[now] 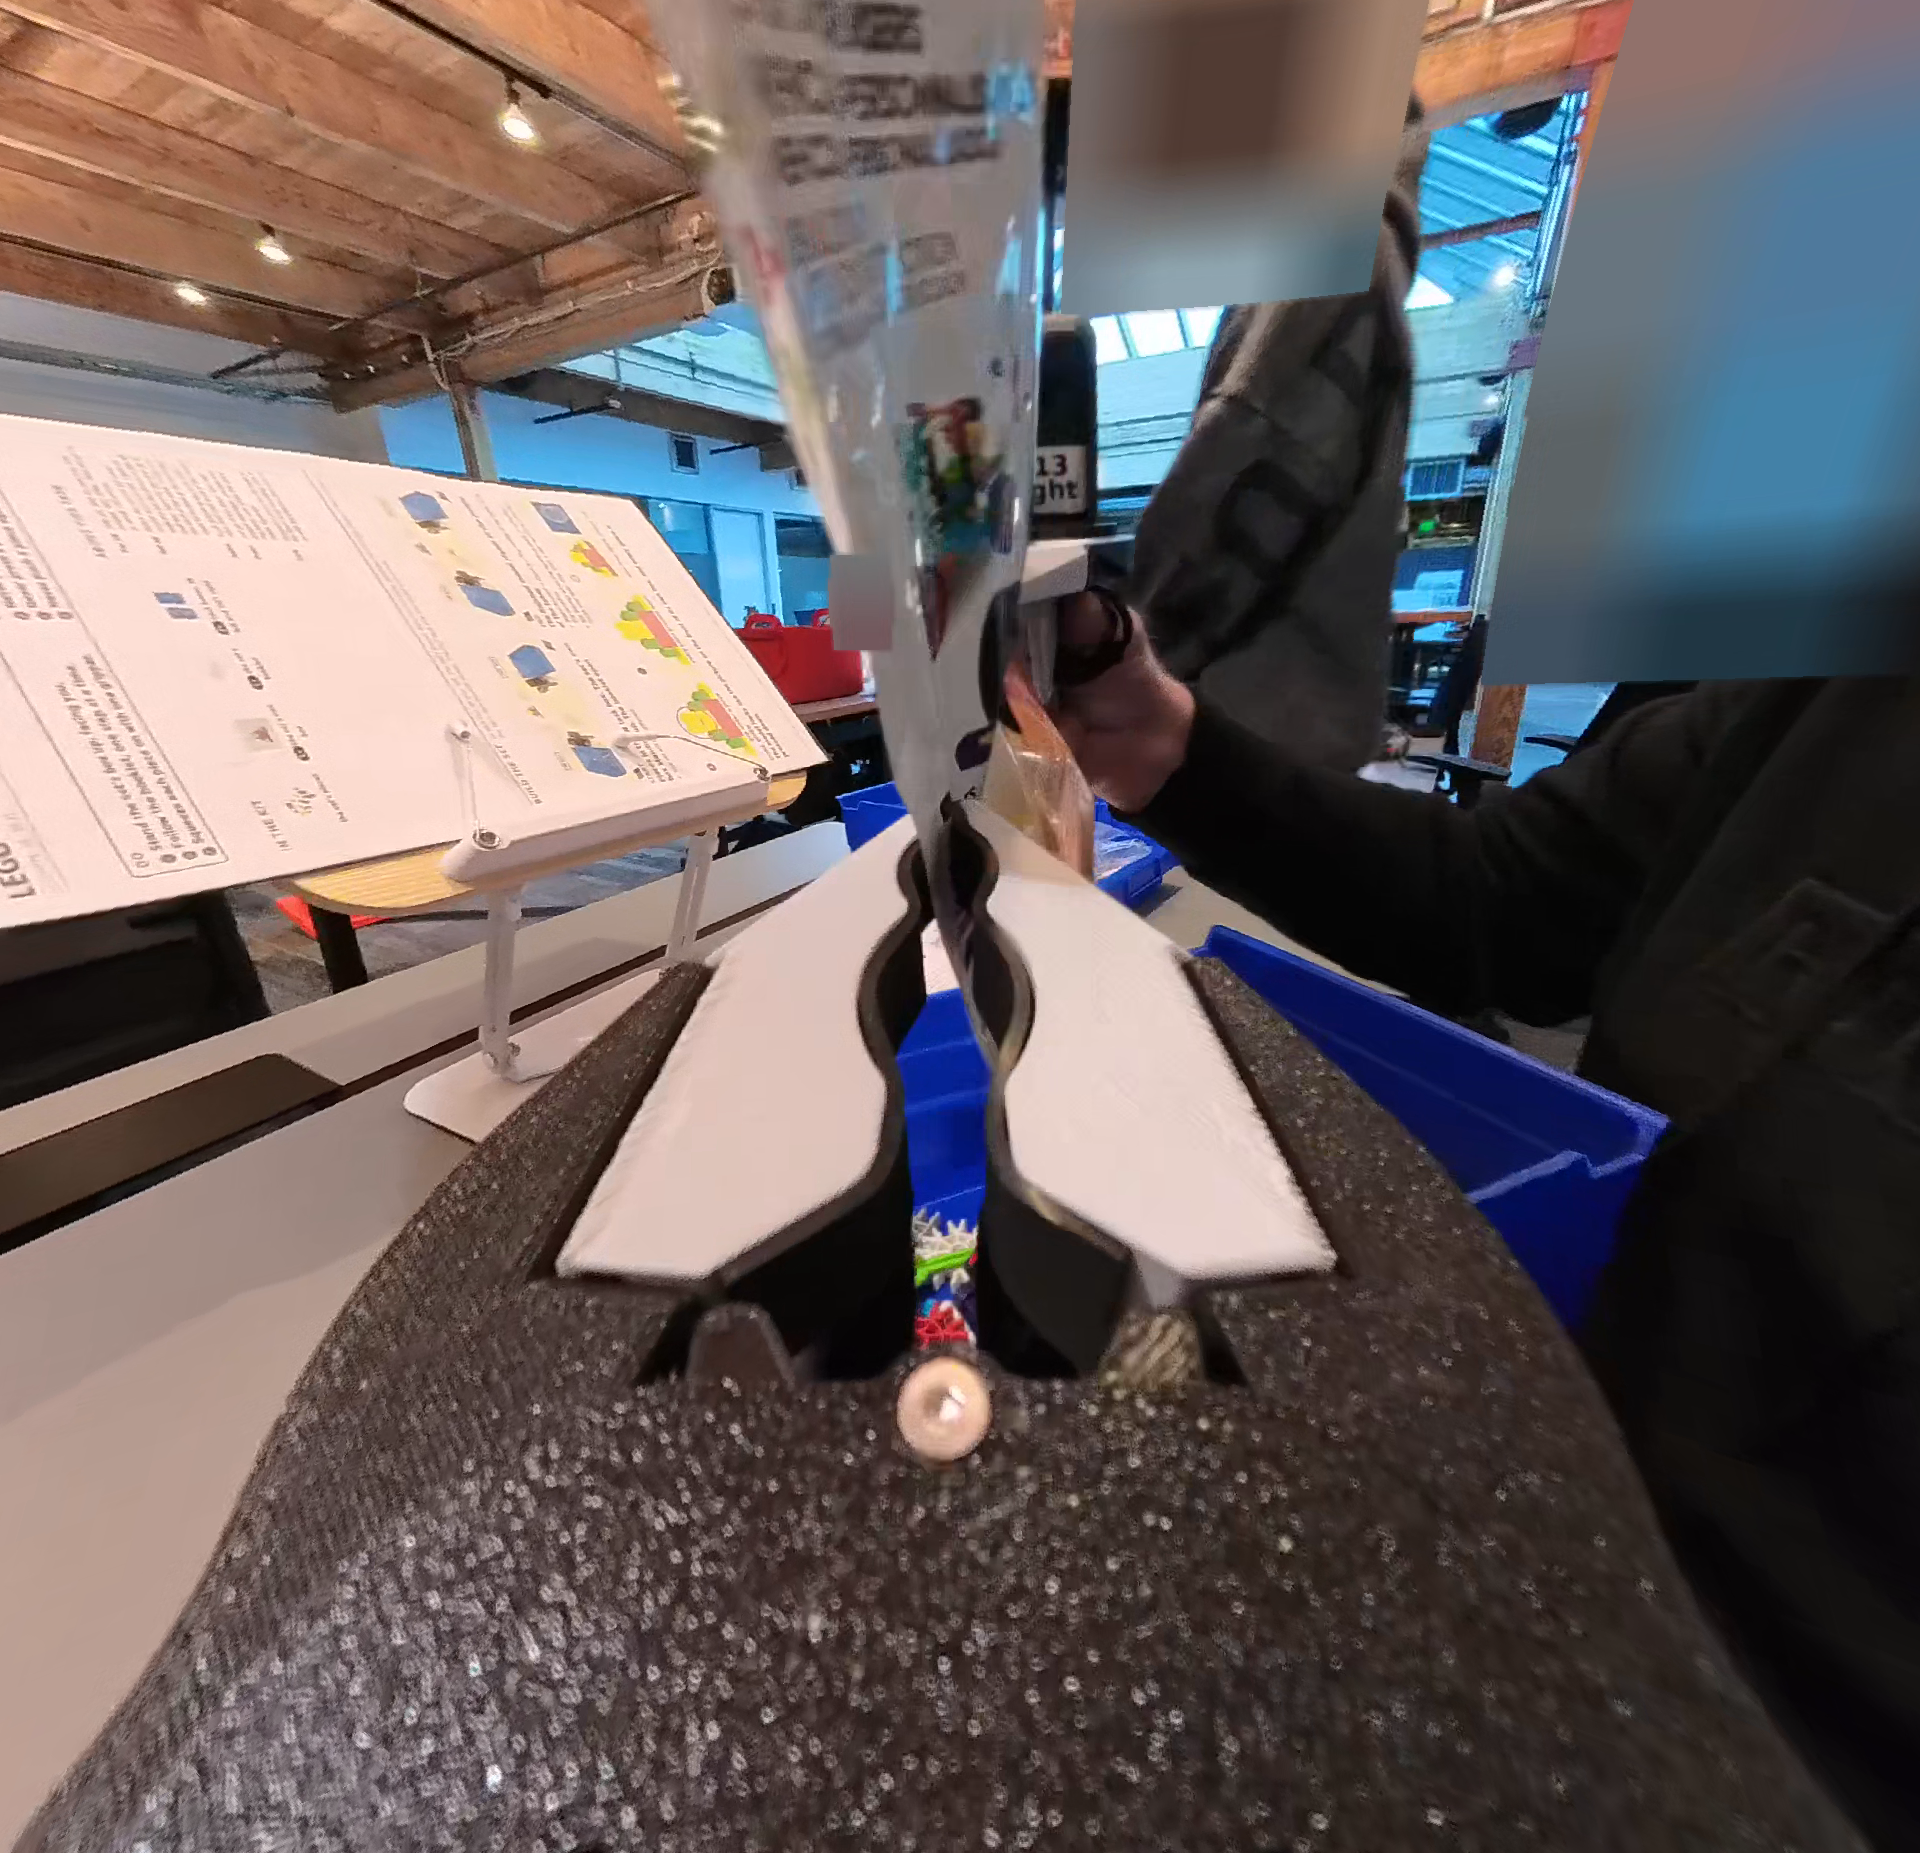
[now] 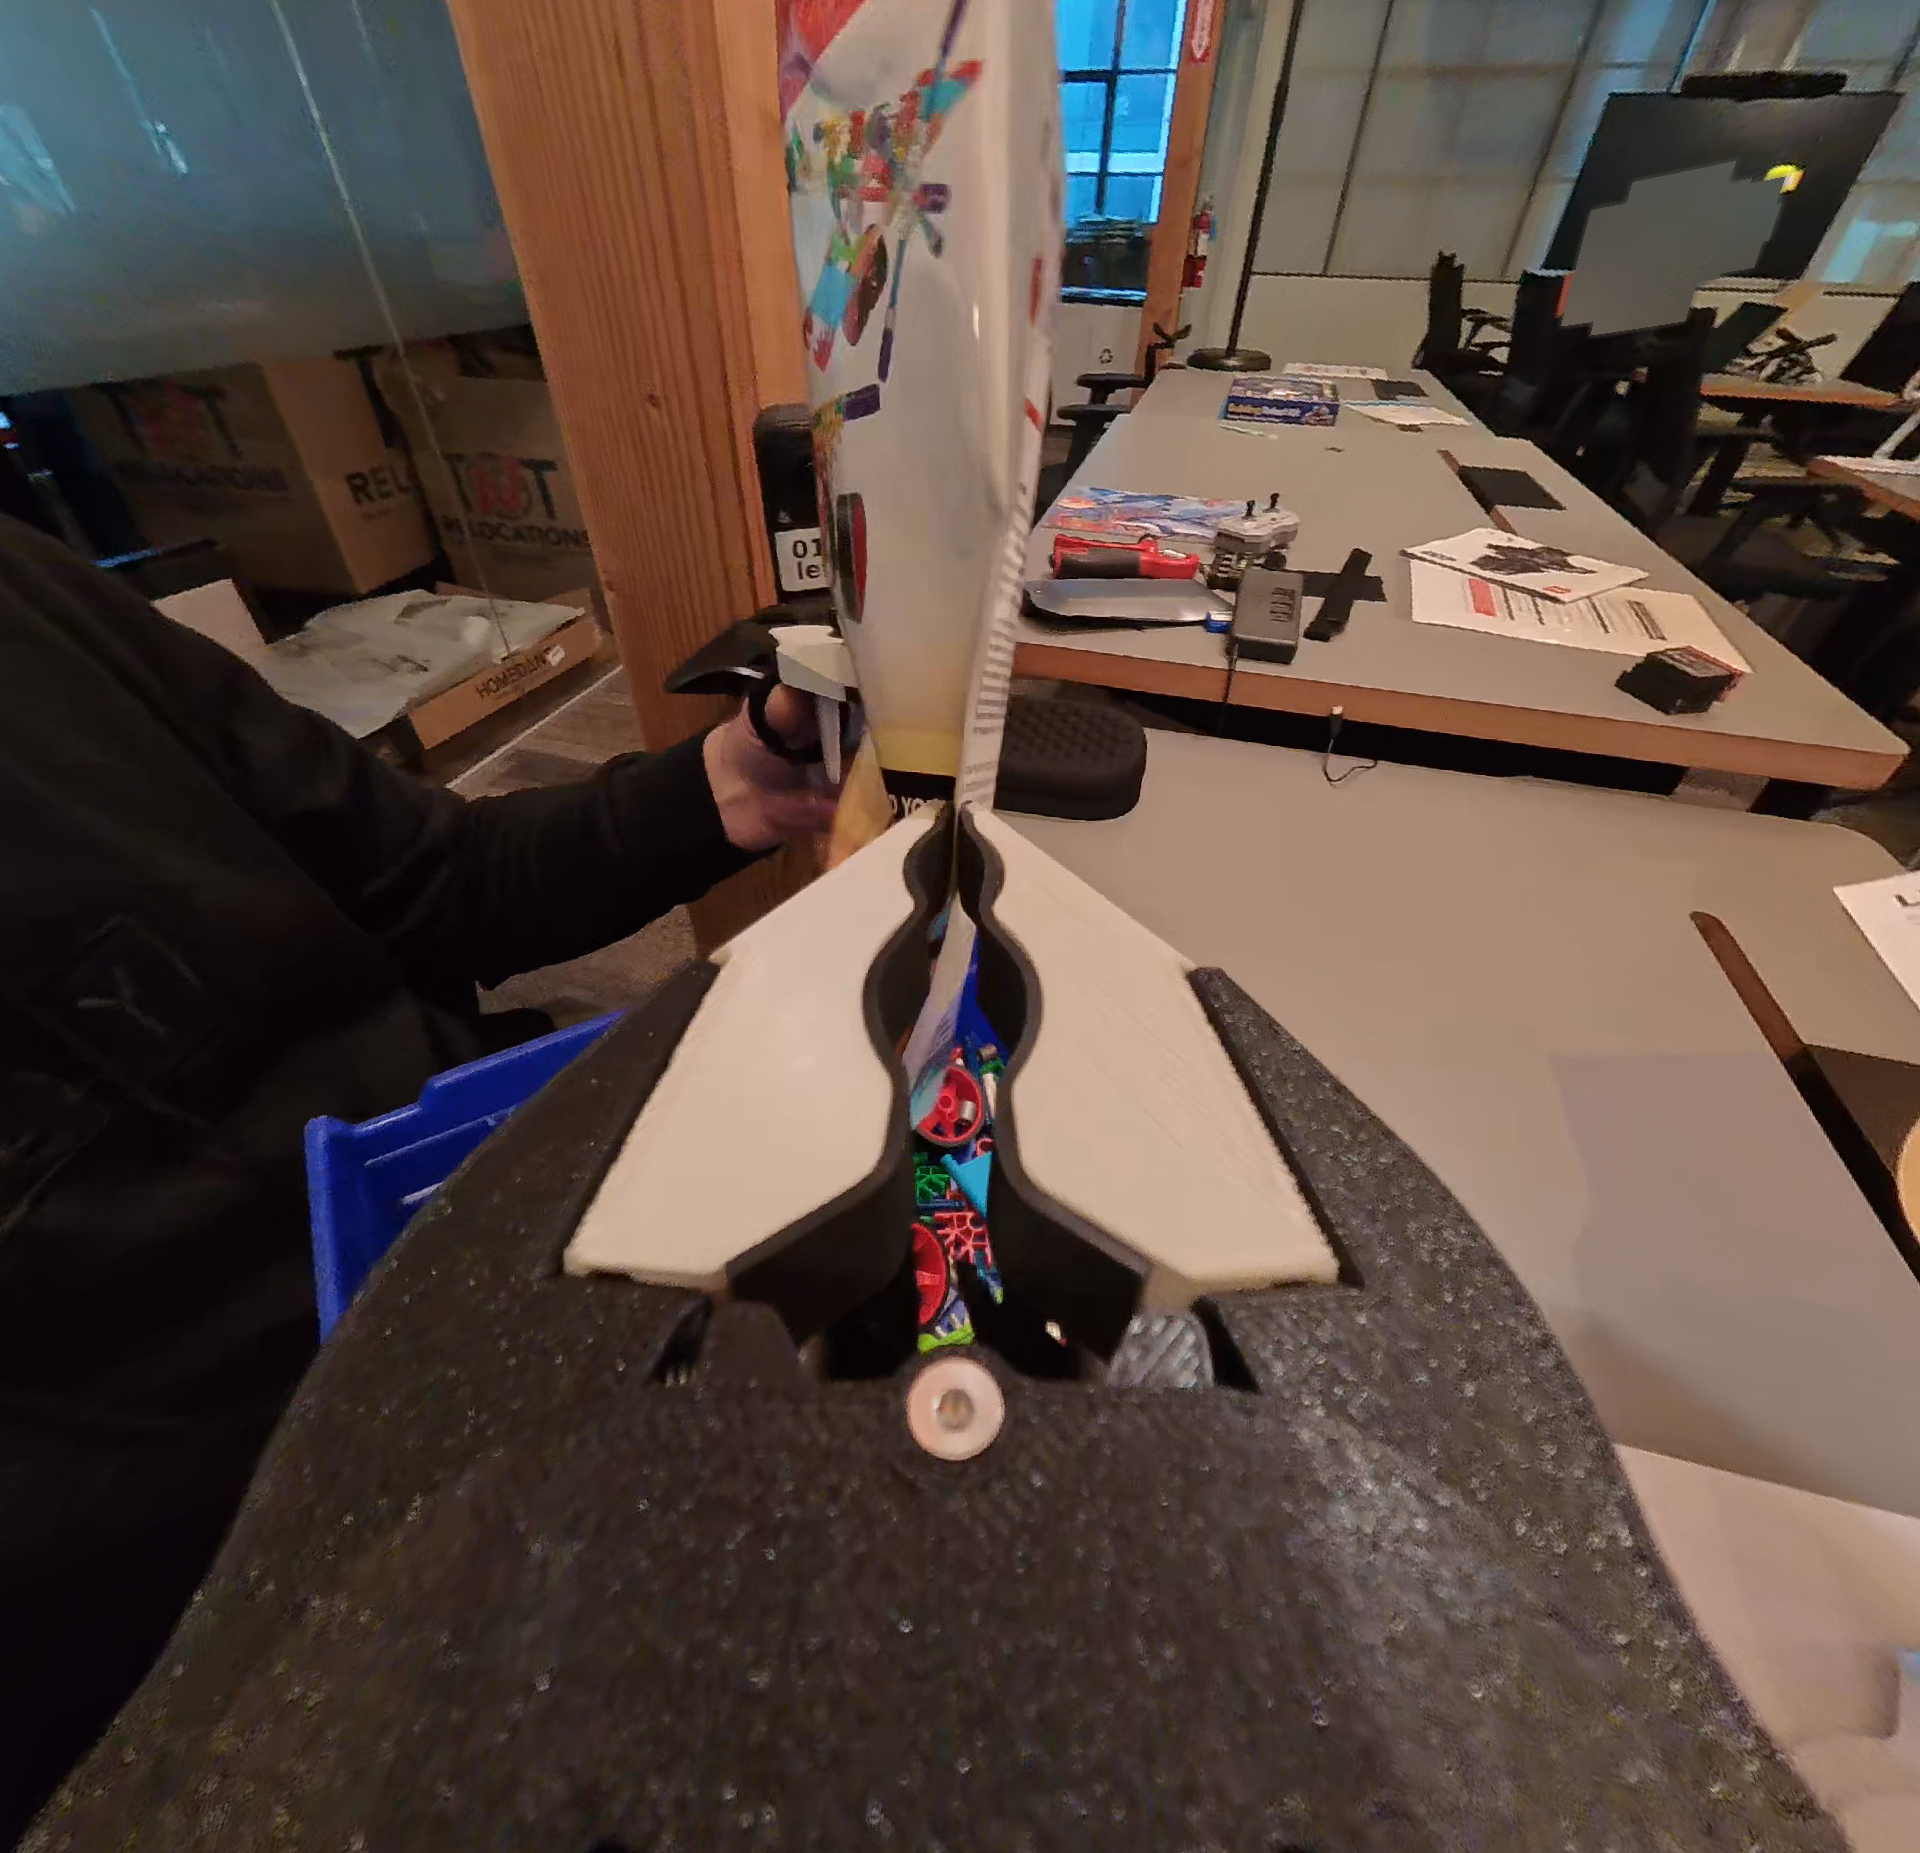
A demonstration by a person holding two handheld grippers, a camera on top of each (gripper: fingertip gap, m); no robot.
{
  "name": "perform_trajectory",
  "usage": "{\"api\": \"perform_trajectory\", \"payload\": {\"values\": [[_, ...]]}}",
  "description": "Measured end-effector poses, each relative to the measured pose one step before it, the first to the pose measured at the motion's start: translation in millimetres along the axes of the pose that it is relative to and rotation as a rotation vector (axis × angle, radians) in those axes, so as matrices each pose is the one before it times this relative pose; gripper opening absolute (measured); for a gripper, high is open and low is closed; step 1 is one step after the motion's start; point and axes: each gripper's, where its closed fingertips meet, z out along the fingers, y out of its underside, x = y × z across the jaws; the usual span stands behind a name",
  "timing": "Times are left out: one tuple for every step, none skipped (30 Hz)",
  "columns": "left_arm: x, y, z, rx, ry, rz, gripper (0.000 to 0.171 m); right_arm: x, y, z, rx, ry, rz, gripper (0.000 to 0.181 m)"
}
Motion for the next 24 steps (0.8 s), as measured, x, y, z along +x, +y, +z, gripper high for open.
{"api": "perform_trajectory", "payload": {"values": [[1.77, -0.91, 2.18, 0.0046, 0.0108, -0.003, 0.0, 0.79, -0.78, -0.11, 0.0043, 0.015, 0.0014, 0.0], [1.95, -0.56, 2.5, 0.00357, 0.011, -0.0008, 0.0, 2.03, -1.23, -0.78, 0.0059, 0.025, -0.0019, 0.0], [-1.42, -0.51, 1.39, 0.00047, -0.0139, 0.0157, 0.0, 1.7, -0.9, -1.81, 0.0041, 0.0211, 0.0001, 0.0], [-3.4, -0.88, 0.04, 0.00237, -0.021, 0.007, 0.0, 0.57, -0.15, -2.25, 0.0032, 0.0165, -0.0009, 0.0], [-1.76, -0.97, -0.35, 0.00814, -0.002, -0.0136, 0.0, 0.1, 0.69, -1.94, 0.0003, 0.015, 0.0014, 0.0], [0.78, 1.11, 0.65, -0.00172, 0.0116, -0.0104, 0.0, -0.77, 1.89, -1.79, -0.0041, 0.0082, 0.0057, 0.0], [-1.04, 2.7, 1.51, -0.00919, -0.0048, 0.0019, 0.0, -0.84, 2.86, -1.63, -0.0086, 0.0103, 0.0018, 0.0], [-1.3, 2.41, 1.48, -0.00813, -0.0052, -0.0028, 0.0, -0.51, 3.47, -1.89, -0.0118, 0.0173, -0.0074, 0.0], [1.53, 2.15, 1.29, -0.00889, 0.0188, -0.0169, 0.0, -0.29, 3.69, -2.22, -0.0132, 0.0194, -0.0046, 0.001], [-0.83, 1.65, 0.75, -0.00869, 0.0022, -0.0107, 0.0, -1.67, 2.73, -2.15, -0.0114, 0.0114, -0.0059, 0.01], [-3.47, 2.08, 0.41, -0.01604, -0.0185, 0.0037, 0.0, -3.85, 2.89, -1.46, -0.0169, 0.006, -0.019, 0.017], [-0.92, 2.08, 0.44, -0.01819, -0.0015, 0.0076, 0.0, -2.27, 1.86, -0.85, -0.0185, 0.0215, -0.0248, 0.018], [0.01, 1.12, 0.46, -0.01537, 0.0053, 0.0009, 0.0, -2.96, 0.18, -0.33, -0.0129, 0.02, -0.0265, 0.019], [1.16, 0.88, 0.81, -0.01553, 0.0143, -0.0051, 0.0, -3.93, -0.1, -0.31, -0.013, 0.0074, -0.0231, 0.02], [2.36, 1.96, 1.33, -0.02301, 0.0223, -0.0055, 0.0, -3.02, 0.0, -0.38, -0.0141, 0.0016, -0.0094, 0.021], [-0.41, -0.97, 0.92, -0.00356, -0.0048, 0.0185, 0.0, -2.38, -0.38, -0.2, -0.0071, -0.0046, 0.0012, 0.019], [-0.72, -1.81, 0.85, 0.00125, -0.0054, 0.0098, 0.0, -1.59, -0.3, -0.05, -0.0039, -0.0064, 0.0033, 0.013], [1.17, -1.89, 0.86, -0.0006, 0.0116, -0.0067, 0.0, 1.14, -0.9, -0.68, 0.0027, 0.0083, 0.0007, 0.0], [0.3, -2.06, 0.42, 0.00141, 0.0039, -0.0013, 0.0, 2.63, -0.41, -0.69, 0.0011, 0.0121, 0.0143, 0.0], [0.23, -0.94, 0.57, -0.00391, 0.0047, -0.0084, 0.0, 1.14, 0.69, -0.36, -0.0036, -0.0025, 0.0286, 0.0], [0.2, -0.49, 0.48, -0.00432, 0.0046, -0.0079, 0.0, -0.35, -0.32, -0.55, 0.0101, -0.0081, 0.0151, 0.0], [-0.22, -0.94, 0.26, 0.00183, 0.0005, 0.0013, 0.0, 0.94, 0.83, 0.37, 0.0067, 0.0068, 0.0007, 0.0], [-1.67, -0.9, -0.16, 0.00522, -0.01, 0.0051, 0.0, 0.62, 2.24, 0.98, 0.0005, 0.0073, -0.0019, 0.0], [-2.57, 1.07, -0.11, -0.00447, -0.0116, -0.003, 0.0, 0.85, 1.68, 1.18, 0.0041, 0.0117, -0.0051, 0.0]]}}
